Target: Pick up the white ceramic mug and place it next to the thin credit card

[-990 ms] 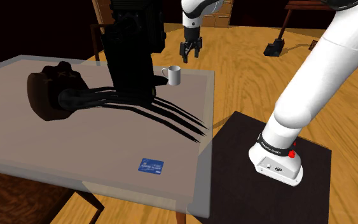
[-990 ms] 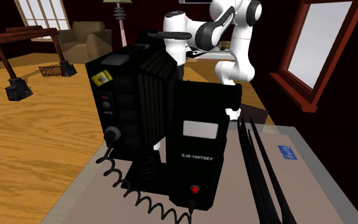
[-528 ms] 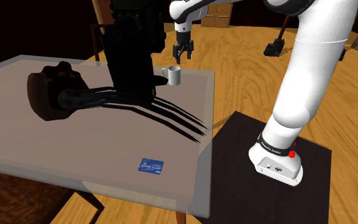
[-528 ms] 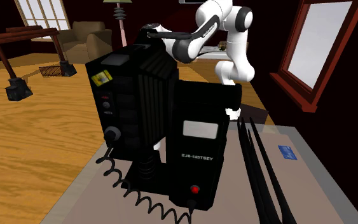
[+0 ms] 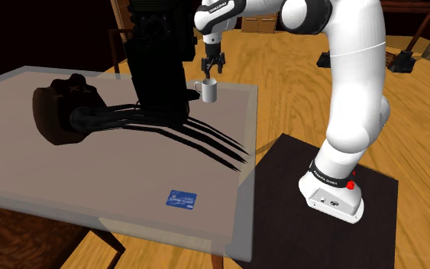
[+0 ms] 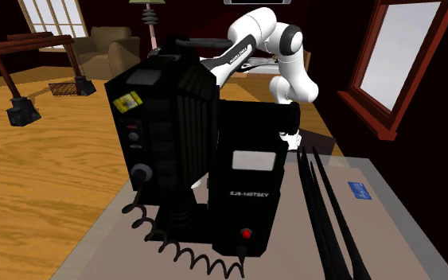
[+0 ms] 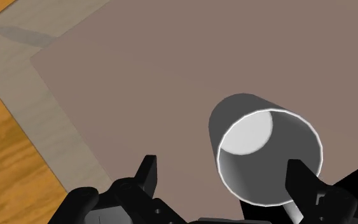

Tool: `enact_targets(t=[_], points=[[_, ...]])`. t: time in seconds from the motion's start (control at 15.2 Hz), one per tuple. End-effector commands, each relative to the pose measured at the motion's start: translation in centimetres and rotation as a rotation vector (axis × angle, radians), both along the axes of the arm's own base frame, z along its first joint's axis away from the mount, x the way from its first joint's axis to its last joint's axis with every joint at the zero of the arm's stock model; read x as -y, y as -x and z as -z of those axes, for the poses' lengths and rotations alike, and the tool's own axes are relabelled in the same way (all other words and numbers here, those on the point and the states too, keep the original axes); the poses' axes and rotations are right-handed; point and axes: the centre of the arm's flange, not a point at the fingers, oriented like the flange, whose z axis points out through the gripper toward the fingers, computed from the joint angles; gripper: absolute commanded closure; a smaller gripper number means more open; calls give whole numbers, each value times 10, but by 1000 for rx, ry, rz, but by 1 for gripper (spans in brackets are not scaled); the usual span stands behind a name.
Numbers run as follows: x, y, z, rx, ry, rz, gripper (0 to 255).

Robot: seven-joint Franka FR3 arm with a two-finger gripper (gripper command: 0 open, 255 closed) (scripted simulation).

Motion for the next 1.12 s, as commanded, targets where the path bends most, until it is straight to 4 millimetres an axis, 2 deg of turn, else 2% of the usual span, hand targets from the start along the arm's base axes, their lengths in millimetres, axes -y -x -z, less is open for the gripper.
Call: enact_targets(t=[0.0, 0.33, 0.79, 0.86, 1.06], points=[[-1, -2, 16, -4, -1, -3, 0], [-2, 0, 40, -4, -1, -3, 0], [-2, 0, 40, -4, -1, -3, 0], [-2, 0, 40, -4, -1, -3, 255], [-2, 0, 40, -4, -1, -3, 255]])
